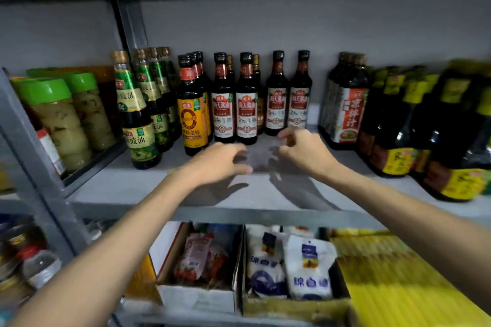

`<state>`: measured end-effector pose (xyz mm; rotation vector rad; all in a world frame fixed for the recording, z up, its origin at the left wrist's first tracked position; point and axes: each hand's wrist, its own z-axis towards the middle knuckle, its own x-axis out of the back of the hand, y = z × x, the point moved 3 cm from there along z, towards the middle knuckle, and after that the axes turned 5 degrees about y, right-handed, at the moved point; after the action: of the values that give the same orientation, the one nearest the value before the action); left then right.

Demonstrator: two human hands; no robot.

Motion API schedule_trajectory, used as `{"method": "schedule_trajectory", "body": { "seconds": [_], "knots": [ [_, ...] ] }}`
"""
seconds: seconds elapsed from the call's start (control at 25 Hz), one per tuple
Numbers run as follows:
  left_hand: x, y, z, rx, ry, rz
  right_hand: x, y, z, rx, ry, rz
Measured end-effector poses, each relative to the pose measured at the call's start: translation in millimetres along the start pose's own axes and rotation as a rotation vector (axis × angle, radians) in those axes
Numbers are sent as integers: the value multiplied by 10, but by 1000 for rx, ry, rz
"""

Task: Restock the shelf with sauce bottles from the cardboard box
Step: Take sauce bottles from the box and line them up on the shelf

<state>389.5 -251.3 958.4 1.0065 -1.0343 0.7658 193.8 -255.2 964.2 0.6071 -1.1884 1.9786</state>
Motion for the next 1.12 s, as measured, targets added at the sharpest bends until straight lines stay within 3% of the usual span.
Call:
{"method": "schedule_trajectory", "body": {
  "seconds": [0.12,0.32,0.68,0.84,1.0,1.12],
  "knots": [
    [-92,459,-463,-96,143,-209,287,32,-760,19,153,17],
    [-734,1261,-990,-283,24,-409,829,479,-2114,-102,148,-69],
    [-2880,2794,-1585,-424,-744,-91,1153,2453,-4363,-642,-155,15],
    [-4159,3358,-1833,-279,-930,-153,937,3636,-5306,-887,-314,124],
    [-5412,3479,-2140,2,-1109,-282,651,4557,-6150,-1135,-366,160],
    [-6524,3275,-2367,178,-1104,-274,169,5267,-6712,-1200,-537,136]
  ]
}}
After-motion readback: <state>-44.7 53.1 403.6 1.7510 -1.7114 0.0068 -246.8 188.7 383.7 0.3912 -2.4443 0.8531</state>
